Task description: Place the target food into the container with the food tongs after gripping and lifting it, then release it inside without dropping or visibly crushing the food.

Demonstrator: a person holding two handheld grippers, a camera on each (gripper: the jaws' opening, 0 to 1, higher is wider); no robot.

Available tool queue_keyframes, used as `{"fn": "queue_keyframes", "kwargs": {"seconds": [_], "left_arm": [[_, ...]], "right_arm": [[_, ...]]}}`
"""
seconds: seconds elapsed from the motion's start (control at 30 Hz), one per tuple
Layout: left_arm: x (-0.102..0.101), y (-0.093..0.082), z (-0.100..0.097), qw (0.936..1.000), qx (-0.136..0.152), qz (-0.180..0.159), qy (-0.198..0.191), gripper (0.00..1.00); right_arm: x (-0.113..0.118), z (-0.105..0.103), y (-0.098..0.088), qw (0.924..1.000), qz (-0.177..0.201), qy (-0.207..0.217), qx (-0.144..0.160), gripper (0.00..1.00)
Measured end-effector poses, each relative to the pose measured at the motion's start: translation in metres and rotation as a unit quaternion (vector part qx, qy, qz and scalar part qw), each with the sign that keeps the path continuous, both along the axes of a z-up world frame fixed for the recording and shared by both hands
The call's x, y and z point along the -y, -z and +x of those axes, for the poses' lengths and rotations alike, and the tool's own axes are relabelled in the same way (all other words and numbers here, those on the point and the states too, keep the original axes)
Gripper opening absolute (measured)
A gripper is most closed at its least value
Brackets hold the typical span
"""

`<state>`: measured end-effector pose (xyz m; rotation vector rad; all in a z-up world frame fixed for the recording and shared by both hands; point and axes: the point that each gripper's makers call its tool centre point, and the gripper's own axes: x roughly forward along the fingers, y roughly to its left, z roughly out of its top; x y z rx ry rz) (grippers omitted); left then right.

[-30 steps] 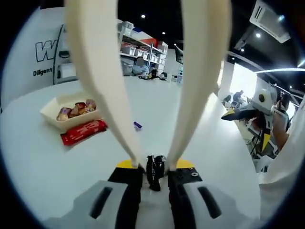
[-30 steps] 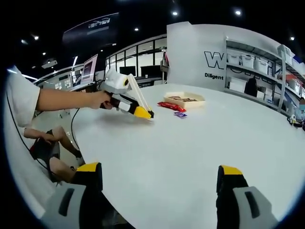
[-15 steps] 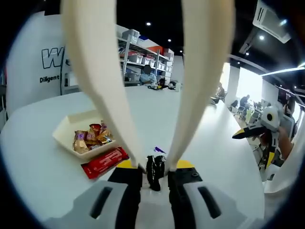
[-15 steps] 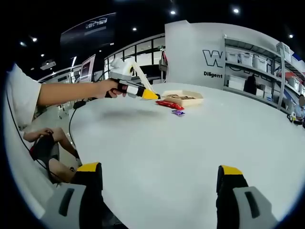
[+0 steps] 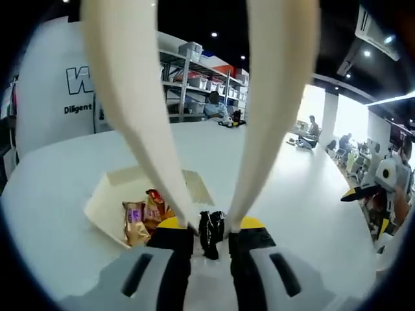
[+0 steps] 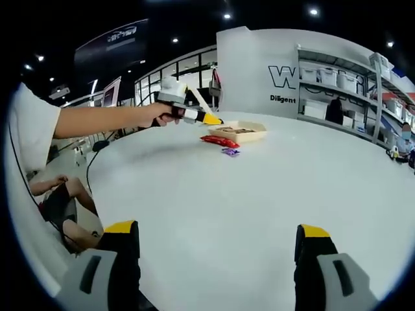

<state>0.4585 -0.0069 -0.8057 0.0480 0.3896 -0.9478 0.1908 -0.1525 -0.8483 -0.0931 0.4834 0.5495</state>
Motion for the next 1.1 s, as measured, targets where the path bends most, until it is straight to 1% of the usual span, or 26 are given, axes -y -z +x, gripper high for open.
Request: {"fn": "queue_keyframes", "kwargs": {"seconds": [0.07, 0.13, 0.17, 0.2, 0.23, 0.3, 0.37, 0.4, 0.47, 0.5, 0.57, 0.6, 0.77, 0.83, 0.9, 1.1], "left_arm": [[-0.002, 0.002, 0.009, 0.9999, 0.004, 0.003, -0.012, 0.19], [-0.002, 0.005, 0.017, 0.9998, -0.007, -0.002, -0.017, 0.2], [-0.003, 0.006, 0.021, 0.9997, -0.006, -0.002, -0.022, 0.2], [-0.002, 0.007, 0.023, 0.9996, -0.014, -0.009, -0.023, 0.2], [-0.001, 0.008, 0.026, 0.9994, -0.015, -0.013, -0.027, 0.2], [-0.001, 0.011, 0.029, 0.9996, -0.01, -0.002, -0.028, 0.2], [-0.002, 0.014, 0.032, 0.9995, 0.006, 0.017, -0.025, 0.2], [-0.003, 0.016, 0.033, 0.9994, 0.007, 0.021, -0.025, 0.2], [-0.003, 0.018, 0.037, 0.9994, -0.002, 0.015, -0.03, 0.2], [-0.005, 0.018, 0.04, 0.9993, 0.003, 0.016, -0.035, 0.2], [-0.006, 0.019, 0.044, 0.9991, 0.001, 0.016, -0.039, 0.21], [-0.007, 0.021, 0.047, 0.9989, 0.007, 0.022, -0.042, 0.21], [-0.004, 0.027, 0.051, 0.9988, -0.005, 0.019, -0.045, 0.22], [-0.004, 0.031, 0.053, 0.9985, 0.003, 0.031, -0.045, 0.22], [-0.004, 0.032, 0.055, 0.9986, -0.002, 0.024, -0.047, 0.23], [-0.011, 0.035, 0.066, 0.9977, 0.015, 0.039, -0.054, 0.24]], "right_arm": [[0.001, 0.0, 0.001, 1.0, 0.0, 0.001, -0.001, 0.99], [0.004, 0.001, 0.003, 1.0, 0.0, 0.004, -0.003, 0.99], [0.006, 0.001, 0.004, 1.0, 0.0, 0.005, -0.004, 0.99], [0.007, 0.002, 0.004, 1.0, -0.001, 0.008, -0.005, 0.99], [0.009, 0.002, 0.005, 0.9999, 0.0, 0.01, -0.006, 0.99], [0.011, 0.003, 0.006, 0.9999, 0.0, 0.012, -0.008, 0.99], [0.011, 0.004, 0.007, 0.9999, -0.002, 0.012, -0.009, 0.99], [0.011, 0.005, 0.007, 0.9999, -0.003, 0.012, -0.008, 0.99], [0.011, 0.006, 0.006, 0.9999, -0.003, 0.011, -0.006, 0.99], [0.011, 0.007, 0.006, 0.9999, -0.003, 0.011, -0.006, 0.99], [0.012, 0.008, 0.006, 0.9999, -0.003, 0.011, -0.006, 0.99], [0.013, 0.008, 0.006, 0.9999, -0.004, 0.011, -0.006, 0.99], [0.02, 0.01, 0.007, 0.9998, -0.005, 0.019, -0.008, 0.99], [0.021, 0.01, 0.008, 0.9997, -0.006, 0.02, -0.01, 0.98], [0.022, 0.011, 0.009, 0.9997, -0.01, 0.02, -0.012, 0.98], [0.021, 0.015, 0.01, 0.9997, -0.013, 0.018, -0.013, 0.98]]}}
